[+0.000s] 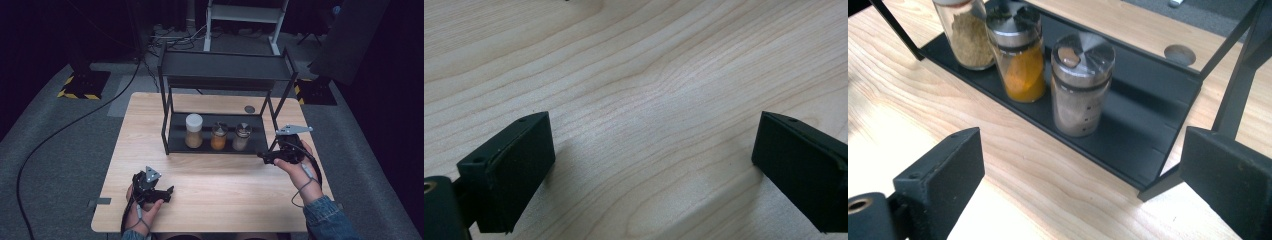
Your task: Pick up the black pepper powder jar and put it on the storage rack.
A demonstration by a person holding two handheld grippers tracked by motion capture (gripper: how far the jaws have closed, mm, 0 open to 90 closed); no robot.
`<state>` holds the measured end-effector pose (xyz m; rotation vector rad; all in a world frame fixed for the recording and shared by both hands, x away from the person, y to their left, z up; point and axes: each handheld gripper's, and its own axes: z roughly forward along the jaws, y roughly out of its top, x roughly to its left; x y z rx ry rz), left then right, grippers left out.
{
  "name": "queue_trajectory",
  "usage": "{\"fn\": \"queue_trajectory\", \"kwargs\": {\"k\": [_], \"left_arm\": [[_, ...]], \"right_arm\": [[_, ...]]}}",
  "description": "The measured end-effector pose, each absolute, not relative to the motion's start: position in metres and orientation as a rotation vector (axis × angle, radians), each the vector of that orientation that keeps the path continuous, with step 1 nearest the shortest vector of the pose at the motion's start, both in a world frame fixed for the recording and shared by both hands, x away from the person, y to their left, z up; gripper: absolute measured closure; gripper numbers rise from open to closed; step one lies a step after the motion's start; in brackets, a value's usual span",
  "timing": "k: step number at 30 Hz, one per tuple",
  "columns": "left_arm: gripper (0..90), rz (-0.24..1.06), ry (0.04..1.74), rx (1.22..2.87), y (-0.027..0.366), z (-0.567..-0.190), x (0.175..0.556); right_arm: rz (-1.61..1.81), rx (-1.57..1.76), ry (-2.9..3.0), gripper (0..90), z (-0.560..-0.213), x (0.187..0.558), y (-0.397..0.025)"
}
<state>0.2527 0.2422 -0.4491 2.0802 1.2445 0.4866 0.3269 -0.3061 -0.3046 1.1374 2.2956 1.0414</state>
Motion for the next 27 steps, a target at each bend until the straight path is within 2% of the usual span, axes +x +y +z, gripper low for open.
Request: {"fn": "queue_trajectory", "kwargs": {"k": [27], "left_arm": [[3.4, 0.487, 1.243, 2.085, 0.242, -0.449, 0.253]], "right_arm": [[1.052, 1.139, 2.29, 4.7, -0.348, 0.312, -0.317]]}}
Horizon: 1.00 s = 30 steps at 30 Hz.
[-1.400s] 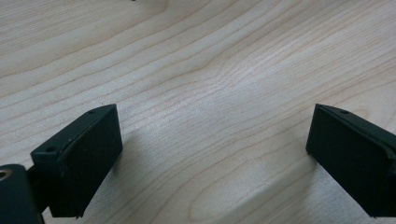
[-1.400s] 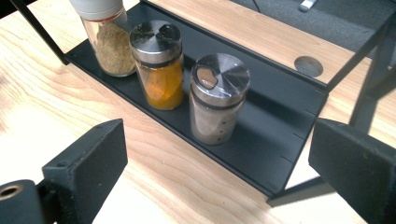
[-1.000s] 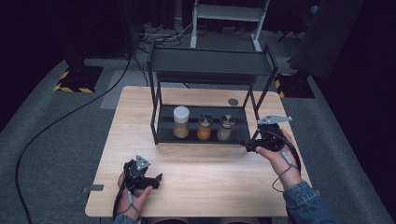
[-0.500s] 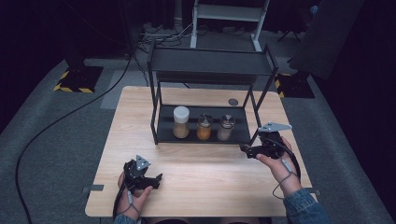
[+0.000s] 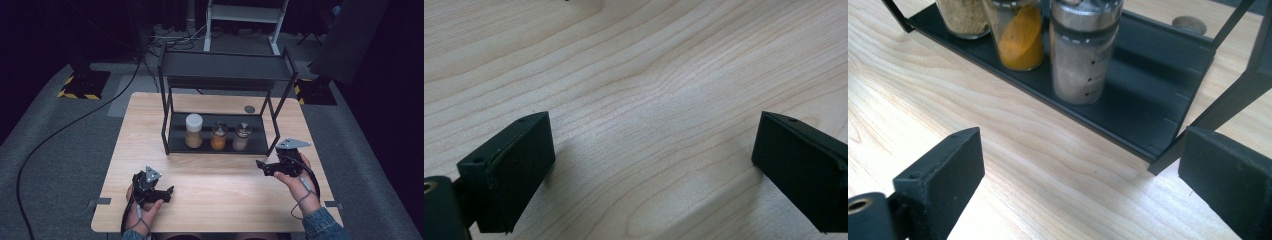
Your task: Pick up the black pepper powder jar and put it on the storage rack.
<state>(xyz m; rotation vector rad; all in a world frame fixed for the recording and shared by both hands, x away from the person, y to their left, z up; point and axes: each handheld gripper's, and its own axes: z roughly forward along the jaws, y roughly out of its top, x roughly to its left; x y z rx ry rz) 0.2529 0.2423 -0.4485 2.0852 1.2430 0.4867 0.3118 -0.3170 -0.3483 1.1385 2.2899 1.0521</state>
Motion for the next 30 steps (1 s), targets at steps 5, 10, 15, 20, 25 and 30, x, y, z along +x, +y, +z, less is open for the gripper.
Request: {"fn": "queue_trajectory", "kwargs": {"k": [5, 10, 15, 20, 25, 30], "left_arm": [[3.4, 0.488, 1.242, 2.088, 0.242, -0.448, 0.253], [3.4, 0.488, 1.242, 2.088, 0.242, -0.448, 0.253], [3.4, 0.489, 1.241, 2.089, 0.242, -0.448, 0.253], [3.4, 0.488, 1.243, 2.087, 0.242, -0.448, 0.253], [3.4, 0.489, 1.242, 2.089, 0.242, -0.448, 0.253], [3.4, 0.487, 1.244, 2.087, 0.242, -0.448, 0.253]], "right_arm": [[1.054, 1.126, 2.294, 4.8, -0.356, 0.309, -0.319], [1.051, 1.135, 2.303, 4.9, -0.363, 0.307, -0.322], [1.043, 1.143, 2.306, 5.0, -0.371, 0.304, -0.325], [1.043, 1.152, 2.308, 5.1, -0.377, 0.302, -0.327], [1.036, 1.152, 2.312, 5.4, -0.383, 0.301, -0.328], [1.034, 1.144, 2.294, 5.7, -0.39, 0.297, -0.329]]}}
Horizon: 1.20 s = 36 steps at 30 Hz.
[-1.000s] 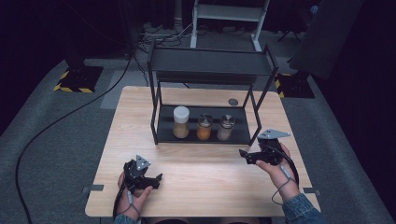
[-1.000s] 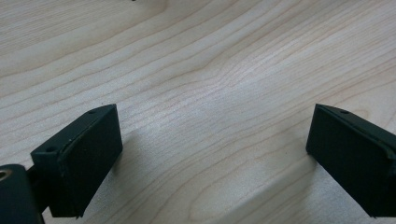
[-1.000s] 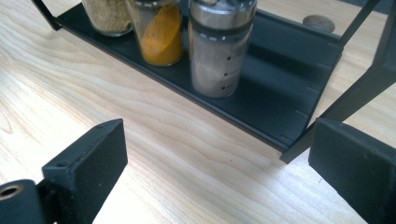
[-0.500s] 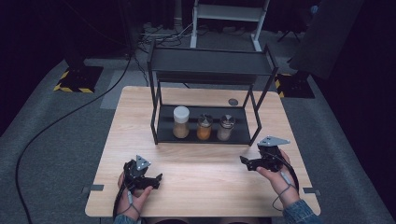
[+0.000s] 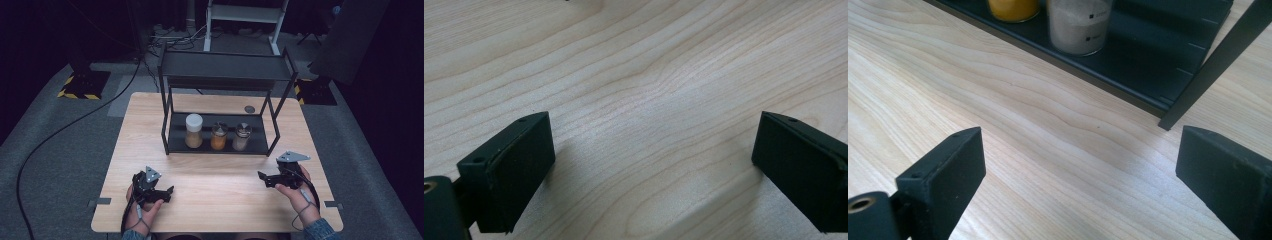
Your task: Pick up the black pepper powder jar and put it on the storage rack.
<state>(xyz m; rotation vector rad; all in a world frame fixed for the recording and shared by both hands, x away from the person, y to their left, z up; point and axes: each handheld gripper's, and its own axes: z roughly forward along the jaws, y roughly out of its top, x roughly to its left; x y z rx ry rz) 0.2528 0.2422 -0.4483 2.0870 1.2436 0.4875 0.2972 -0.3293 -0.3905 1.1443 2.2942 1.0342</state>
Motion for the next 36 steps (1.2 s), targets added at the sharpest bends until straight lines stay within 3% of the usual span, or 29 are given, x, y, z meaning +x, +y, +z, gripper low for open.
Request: {"fn": "queue_trajectory", "kwargs": {"k": [36], "left_arm": [[3.4, 0.488, 1.244, 2.087, 0.242, -0.448, 0.253]], "right_arm": [[0.946, 1.128, 2.335, 6.8, -0.427, 0.295, -0.333]]}}
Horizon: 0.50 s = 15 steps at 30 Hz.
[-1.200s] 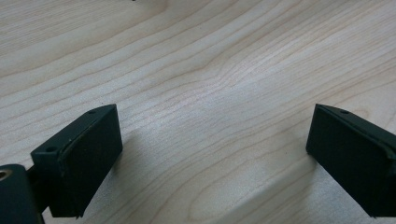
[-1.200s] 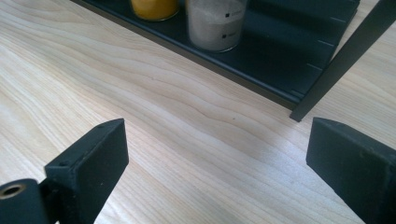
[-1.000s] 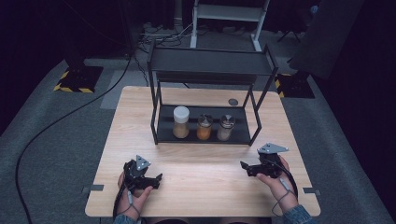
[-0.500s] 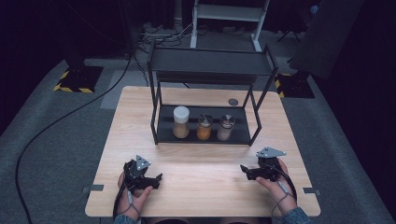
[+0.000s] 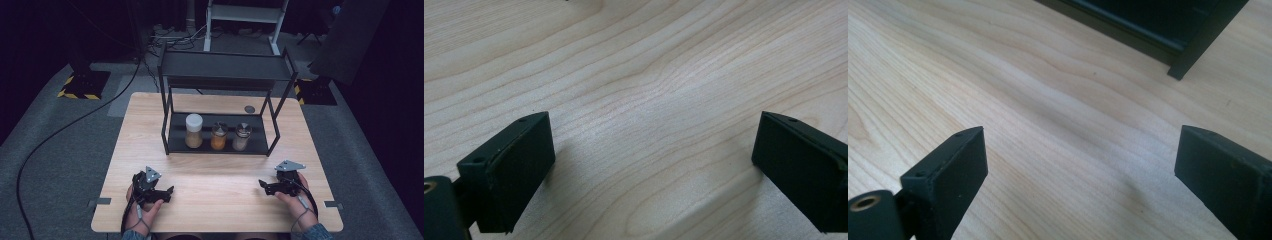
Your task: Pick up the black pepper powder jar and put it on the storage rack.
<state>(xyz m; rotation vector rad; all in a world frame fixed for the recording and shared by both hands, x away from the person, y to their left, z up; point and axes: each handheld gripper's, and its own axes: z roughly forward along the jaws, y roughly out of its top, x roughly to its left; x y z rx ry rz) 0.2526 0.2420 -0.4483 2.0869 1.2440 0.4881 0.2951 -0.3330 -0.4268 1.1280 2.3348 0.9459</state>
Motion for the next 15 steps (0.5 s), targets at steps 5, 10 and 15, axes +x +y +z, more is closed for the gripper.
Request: {"fn": "queue_trajectory", "kwargs": {"k": [5, 10, 15], "left_arm": [[3.4, 0.488, 1.244, 2.087, 0.242, -0.448, 0.253], [3.4, 0.488, 1.244, 2.087, 0.242, -0.448, 0.253], [3.4, 0.488, 1.244, 2.087, 0.242, -0.448, 0.253]], "right_arm": [[0.936, 1.142, 2.345, 6.7, -0.43, 0.296, -0.335], [0.93, 1.158, 2.358, 5.9, -0.433, 0.298, -0.336], [0.951, 1.179, 2.347, 3.0, -0.443, 0.297, -0.339]]}}
